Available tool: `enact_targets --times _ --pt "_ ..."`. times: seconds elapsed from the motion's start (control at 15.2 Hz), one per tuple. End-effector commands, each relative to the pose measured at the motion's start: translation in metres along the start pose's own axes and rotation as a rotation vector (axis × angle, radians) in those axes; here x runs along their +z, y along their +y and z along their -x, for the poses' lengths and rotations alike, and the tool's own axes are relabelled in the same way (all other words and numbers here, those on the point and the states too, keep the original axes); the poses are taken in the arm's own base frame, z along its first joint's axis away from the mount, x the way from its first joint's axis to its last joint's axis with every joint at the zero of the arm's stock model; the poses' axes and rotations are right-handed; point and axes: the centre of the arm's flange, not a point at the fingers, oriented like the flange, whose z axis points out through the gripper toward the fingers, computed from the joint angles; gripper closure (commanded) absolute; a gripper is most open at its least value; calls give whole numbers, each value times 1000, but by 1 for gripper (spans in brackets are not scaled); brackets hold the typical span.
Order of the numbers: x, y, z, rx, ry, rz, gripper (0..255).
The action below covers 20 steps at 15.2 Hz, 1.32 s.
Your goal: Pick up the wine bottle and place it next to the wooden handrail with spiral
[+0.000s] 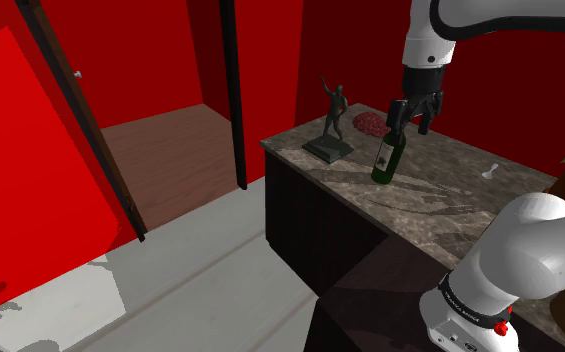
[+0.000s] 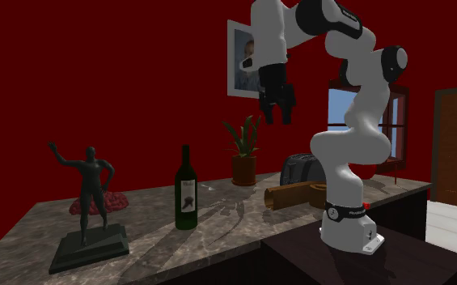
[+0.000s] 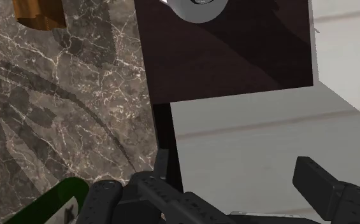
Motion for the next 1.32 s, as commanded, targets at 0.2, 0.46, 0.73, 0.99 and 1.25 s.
enact_targets --times 0.2,0.46,0.73,0.99,1.25 --pt "6 32 -19 -6 20 -1 0" --pt "13 75 -46 -14 46 -3 0" --pt "19 118 -72 -21 73 -5 0" --pt "25 161 -99 -29 99 -7 0" --pt "30 203 -127 -37 126 -9 0"
